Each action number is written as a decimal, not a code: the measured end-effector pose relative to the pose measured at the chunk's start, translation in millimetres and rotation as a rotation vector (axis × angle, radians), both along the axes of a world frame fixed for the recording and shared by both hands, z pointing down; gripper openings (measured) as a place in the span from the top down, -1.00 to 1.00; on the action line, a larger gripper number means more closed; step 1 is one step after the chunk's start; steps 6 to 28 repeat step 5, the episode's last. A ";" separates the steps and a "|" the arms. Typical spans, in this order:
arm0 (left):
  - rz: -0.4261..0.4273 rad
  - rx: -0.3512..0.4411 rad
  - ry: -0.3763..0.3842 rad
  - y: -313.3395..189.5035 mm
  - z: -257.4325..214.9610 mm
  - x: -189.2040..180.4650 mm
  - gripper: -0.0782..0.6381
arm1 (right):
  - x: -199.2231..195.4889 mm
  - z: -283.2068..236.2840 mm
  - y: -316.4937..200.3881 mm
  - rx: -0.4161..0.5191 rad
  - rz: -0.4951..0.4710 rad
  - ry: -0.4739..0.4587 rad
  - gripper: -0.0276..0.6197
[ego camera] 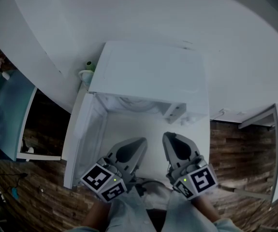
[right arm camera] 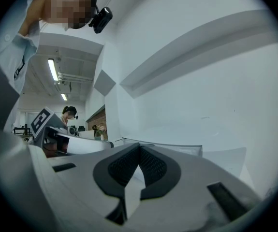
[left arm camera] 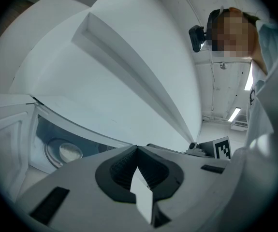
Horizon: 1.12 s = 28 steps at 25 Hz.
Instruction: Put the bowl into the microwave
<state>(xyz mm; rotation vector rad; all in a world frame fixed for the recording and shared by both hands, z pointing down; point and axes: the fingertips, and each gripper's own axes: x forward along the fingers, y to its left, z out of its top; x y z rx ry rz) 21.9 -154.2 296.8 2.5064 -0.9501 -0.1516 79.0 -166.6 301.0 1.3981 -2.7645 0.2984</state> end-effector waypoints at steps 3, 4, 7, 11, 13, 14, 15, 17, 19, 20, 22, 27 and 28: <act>0.002 -0.006 0.001 0.3 1.1 1.0 0.78 | -0.4 1.5 0.2 -0.002 -0.005 0.004 0.91; 0.002 -0.009 0.001 0.7 1.7 1.2 0.78 | -0.7 2.1 0.4 -0.001 -0.008 0.007 0.91; 0.002 -0.013 0.001 1.3 2.3 1.3 0.79 | -1.1 2.6 0.7 0.000 -0.012 0.011 0.91; 0.002 -0.013 0.001 1.3 2.3 1.3 0.79 | -1.1 2.6 0.7 0.000 -0.012 0.011 0.91; 0.002 -0.013 0.001 1.3 2.3 1.3 0.79 | -1.1 2.6 0.7 0.000 -0.012 0.011 0.91; 0.002 -0.013 0.001 1.3 2.3 1.3 0.79 | -1.1 2.6 0.7 0.000 -0.012 0.011 0.91; 0.002 -0.013 0.001 1.3 2.3 1.3 0.79 | -1.1 2.6 0.7 0.000 -0.012 0.011 0.91; 0.002 -0.013 0.001 1.3 2.3 1.3 0.79 | -1.1 2.6 0.7 0.000 -0.012 0.011 0.91; 0.002 -0.013 0.001 1.3 2.3 1.3 0.79 | -1.1 2.6 0.7 0.000 -0.012 0.011 0.91; 0.002 -0.013 0.001 1.3 2.3 1.3 0.79 | -1.1 2.6 0.7 0.000 -0.012 0.011 0.91; 0.002 -0.013 0.001 1.3 2.3 1.3 0.79 | -1.1 2.6 0.7 0.000 -0.012 0.011 0.91; 0.002 -0.013 0.001 1.3 2.3 1.3 0.79 | -1.1 2.6 0.7 0.000 -0.012 0.011 0.91; 0.002 -0.013 0.001 1.3 2.3 1.3 0.79 | -1.1 2.6 0.7 0.000 -0.012 0.011 0.91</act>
